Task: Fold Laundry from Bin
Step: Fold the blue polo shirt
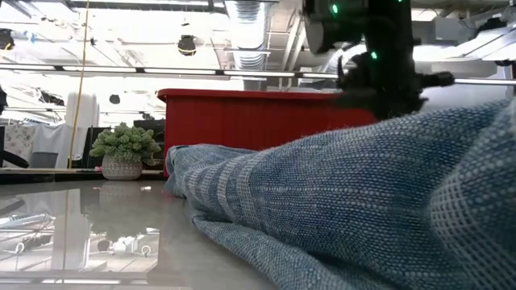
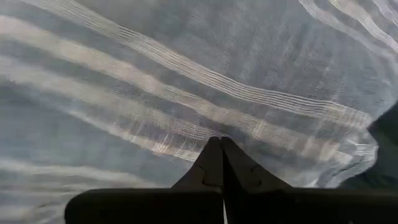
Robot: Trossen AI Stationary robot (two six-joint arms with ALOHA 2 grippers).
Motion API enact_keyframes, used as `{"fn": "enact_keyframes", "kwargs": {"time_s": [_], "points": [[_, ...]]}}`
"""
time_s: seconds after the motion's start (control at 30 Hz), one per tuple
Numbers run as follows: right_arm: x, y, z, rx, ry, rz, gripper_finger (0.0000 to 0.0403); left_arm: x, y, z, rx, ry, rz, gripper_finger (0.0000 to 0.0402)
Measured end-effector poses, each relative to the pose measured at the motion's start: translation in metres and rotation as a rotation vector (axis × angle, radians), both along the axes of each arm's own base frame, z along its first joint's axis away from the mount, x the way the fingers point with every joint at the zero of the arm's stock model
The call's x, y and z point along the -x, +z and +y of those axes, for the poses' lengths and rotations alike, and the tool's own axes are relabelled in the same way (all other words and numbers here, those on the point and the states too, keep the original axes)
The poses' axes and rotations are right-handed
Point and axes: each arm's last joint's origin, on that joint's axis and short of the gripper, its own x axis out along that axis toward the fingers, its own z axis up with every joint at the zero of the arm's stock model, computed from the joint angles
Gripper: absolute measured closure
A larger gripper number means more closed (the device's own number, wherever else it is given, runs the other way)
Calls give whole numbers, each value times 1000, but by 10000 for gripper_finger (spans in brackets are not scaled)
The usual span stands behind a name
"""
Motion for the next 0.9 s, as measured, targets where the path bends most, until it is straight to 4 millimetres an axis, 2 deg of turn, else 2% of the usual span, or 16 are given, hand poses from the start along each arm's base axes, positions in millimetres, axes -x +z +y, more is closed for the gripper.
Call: {"fn": "enact_keyframes", "kwargs": {"time_s": [0.17, 0.27, 0.33, 0.43, 0.53, 0.67, 0.8, 0.9], "points": [[15, -20, -7, -68, 10, 112, 386, 14, 0, -10, 28, 63, 34, 283], [22, -25, -6, -93, -16, 169, 386, 7, -18, -16, 69, 57, 81, 292], [26, -24, -2, -88, -6, 205, 386, -2, -36, -21, 81, 42, 81, 296], [31, -21, 1, -85, -1, 234, 386, -10, -77, -25, 94, 66, 72, 299], [35, -13, 3, -79, -20, 212, 386, -10, -132, -24, 120, 184, 69, 300], [40, 0, 3, -73, -31, 153, 384, 0, -197, -27, 305, 320, -59, 300], [46, 15, 2, -42, -26, 80, 377, 12, -250, -46, 528, 335, -201, 300], [50, 24, 0, -10, -16, 35, 369, 24, -290, -67, 546, 314, -152, 305]]}}
